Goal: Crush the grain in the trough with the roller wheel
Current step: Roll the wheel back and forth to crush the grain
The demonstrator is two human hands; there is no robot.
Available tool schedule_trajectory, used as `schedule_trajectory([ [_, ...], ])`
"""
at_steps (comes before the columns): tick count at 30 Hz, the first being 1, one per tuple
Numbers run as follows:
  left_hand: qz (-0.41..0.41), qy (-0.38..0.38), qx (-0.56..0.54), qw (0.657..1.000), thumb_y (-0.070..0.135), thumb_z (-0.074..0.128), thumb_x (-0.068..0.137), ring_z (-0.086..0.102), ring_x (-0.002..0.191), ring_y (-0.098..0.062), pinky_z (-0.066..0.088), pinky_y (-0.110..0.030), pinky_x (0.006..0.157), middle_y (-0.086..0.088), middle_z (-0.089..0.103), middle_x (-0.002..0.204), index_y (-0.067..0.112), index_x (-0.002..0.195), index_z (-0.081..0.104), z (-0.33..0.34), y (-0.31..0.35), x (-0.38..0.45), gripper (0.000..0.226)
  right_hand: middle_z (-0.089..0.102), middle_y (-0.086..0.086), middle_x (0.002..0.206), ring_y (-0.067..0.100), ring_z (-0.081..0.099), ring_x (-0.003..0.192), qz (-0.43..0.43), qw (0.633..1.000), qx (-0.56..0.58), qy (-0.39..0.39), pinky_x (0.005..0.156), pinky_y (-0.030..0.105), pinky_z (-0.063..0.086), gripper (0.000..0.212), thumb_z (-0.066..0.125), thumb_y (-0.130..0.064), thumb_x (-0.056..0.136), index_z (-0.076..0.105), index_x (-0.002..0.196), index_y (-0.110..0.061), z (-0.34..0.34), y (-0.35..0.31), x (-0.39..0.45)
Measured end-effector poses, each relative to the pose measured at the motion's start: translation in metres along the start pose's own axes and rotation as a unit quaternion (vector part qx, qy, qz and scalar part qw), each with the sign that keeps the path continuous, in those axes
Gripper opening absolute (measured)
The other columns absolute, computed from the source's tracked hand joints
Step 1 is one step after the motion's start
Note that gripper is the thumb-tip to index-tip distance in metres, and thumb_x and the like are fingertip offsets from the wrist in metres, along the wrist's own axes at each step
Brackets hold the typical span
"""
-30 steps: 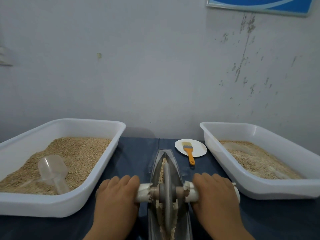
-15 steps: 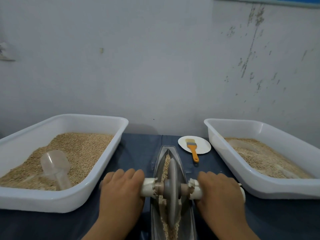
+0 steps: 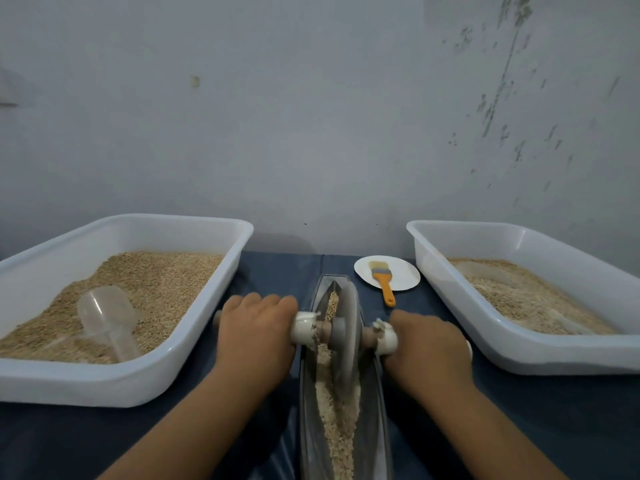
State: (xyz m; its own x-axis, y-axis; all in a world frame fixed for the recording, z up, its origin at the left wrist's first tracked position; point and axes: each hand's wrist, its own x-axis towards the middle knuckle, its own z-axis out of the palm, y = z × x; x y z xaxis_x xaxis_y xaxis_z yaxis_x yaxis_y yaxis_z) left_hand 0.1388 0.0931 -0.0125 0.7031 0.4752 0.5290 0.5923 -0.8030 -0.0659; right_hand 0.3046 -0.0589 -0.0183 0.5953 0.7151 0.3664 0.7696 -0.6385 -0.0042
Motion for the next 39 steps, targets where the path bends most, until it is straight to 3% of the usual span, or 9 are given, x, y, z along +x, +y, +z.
schedule_trajectory([
  [3,-0.017,-0.005,0.003,1.0,0.027,0.071,0.066,0.051,0.064,-0.018,0.025,-0.031,0.063,0.006,0.054,0.065,0.027,0.071,0.045,0.0,0.001,0.008,0.027,0.051,-0.009,0.076,0.016,0.049,0.072,-0.001,0.999,0.027,-0.035,0.065,0.032,0.035,0.013,0.058,-0.036,0.081,0.046,0.083,-0.032,-0.005,-0.002,0.011],
  [7,0.0,0.021,-0.022,1.0,0.018,0.08,0.044,0.043,0.048,-0.019,0.025,-0.029,0.055,0.008,0.046,0.052,0.025,0.06,0.045,0.007,-0.002,-0.01,0.039,0.036,-0.009,0.064,0.015,0.038,0.064,-0.018,0.999,-0.043,0.026,0.061,0.034,0.027,0.024,0.059,-0.041,0.075,0.036,0.074,-0.033,0.004,-0.001,-0.003],
  [9,-0.008,0.015,-0.017,1.0,0.021,0.078,0.05,0.038,0.049,-0.017,0.025,-0.028,0.056,0.009,0.044,0.054,0.027,0.062,0.041,0.011,-0.006,-0.011,0.039,0.034,-0.009,0.063,0.015,0.037,0.063,-0.029,0.997,-0.057,0.034,0.061,0.034,0.026,0.028,0.06,-0.043,0.074,0.034,0.073,-0.033,0.003,-0.002,0.003],
  [14,-0.052,-0.025,0.016,0.998,0.032,0.059,0.079,0.04,0.067,-0.015,0.027,-0.031,0.063,0.008,0.04,0.068,0.029,0.078,0.04,0.008,-0.004,0.015,0.019,0.053,-0.008,0.077,0.018,0.044,0.07,-0.02,0.999,0.003,-0.035,0.065,0.032,0.031,0.02,0.06,-0.039,0.078,0.041,0.081,-0.033,-0.007,-0.003,0.025],
  [16,-0.049,-0.037,0.019,0.998,0.032,0.06,0.077,0.039,0.066,-0.016,0.025,-0.032,0.063,0.008,0.038,0.066,0.029,0.076,0.039,0.006,-0.003,0.016,0.021,0.054,-0.009,0.075,0.018,0.044,0.068,-0.015,0.999,0.002,-0.032,0.063,0.032,0.03,0.02,0.059,-0.04,0.078,0.041,0.079,-0.033,-0.005,-0.001,0.021],
  [20,-0.027,0.0,0.007,1.0,0.027,0.072,0.063,0.045,0.056,-0.018,0.024,-0.03,0.059,0.008,0.047,0.058,0.028,0.067,0.04,0.017,-0.007,0.003,0.032,0.036,-0.009,0.064,0.016,0.039,0.063,-0.037,0.998,-0.047,0.015,0.06,0.033,0.026,0.025,0.06,-0.043,0.074,0.038,0.077,-0.033,0.002,-0.001,0.015],
  [26,-0.071,-0.049,0.001,0.996,0.033,0.059,0.079,0.04,0.068,-0.016,0.028,-0.032,0.065,0.008,0.04,0.069,0.029,0.079,0.039,0.019,-0.009,0.022,0.02,0.044,-0.008,0.068,0.018,0.046,0.07,-0.039,0.998,-0.025,-0.039,0.065,0.029,0.034,0.019,0.062,-0.037,0.078,0.043,0.081,-0.031,-0.011,-0.006,0.039],
  [32,-0.038,-0.008,0.016,0.999,0.032,0.06,0.077,0.041,0.065,-0.016,0.024,-0.032,0.063,0.008,0.048,0.07,0.029,0.077,0.036,0.023,-0.013,0.004,0.025,0.042,-0.009,0.072,0.016,0.043,0.068,-0.082,0.995,-0.055,0.013,0.062,0.032,0.03,0.032,0.064,-0.049,0.076,0.036,0.081,-0.035,0.002,0.005,0.024],
  [39,-0.03,-0.083,-0.005,0.996,0.042,0.065,0.079,0.05,0.071,-0.016,0.035,-0.032,0.068,0.009,0.049,0.073,0.03,0.083,0.046,0.016,-0.012,0.044,0.022,0.056,-0.009,0.074,0.017,0.056,0.07,-0.028,0.998,-0.021,-0.056,0.059,0.028,0.04,0.012,0.057,-0.04,0.08,0.051,0.085,-0.031,0.0,0.001,0.051],
])
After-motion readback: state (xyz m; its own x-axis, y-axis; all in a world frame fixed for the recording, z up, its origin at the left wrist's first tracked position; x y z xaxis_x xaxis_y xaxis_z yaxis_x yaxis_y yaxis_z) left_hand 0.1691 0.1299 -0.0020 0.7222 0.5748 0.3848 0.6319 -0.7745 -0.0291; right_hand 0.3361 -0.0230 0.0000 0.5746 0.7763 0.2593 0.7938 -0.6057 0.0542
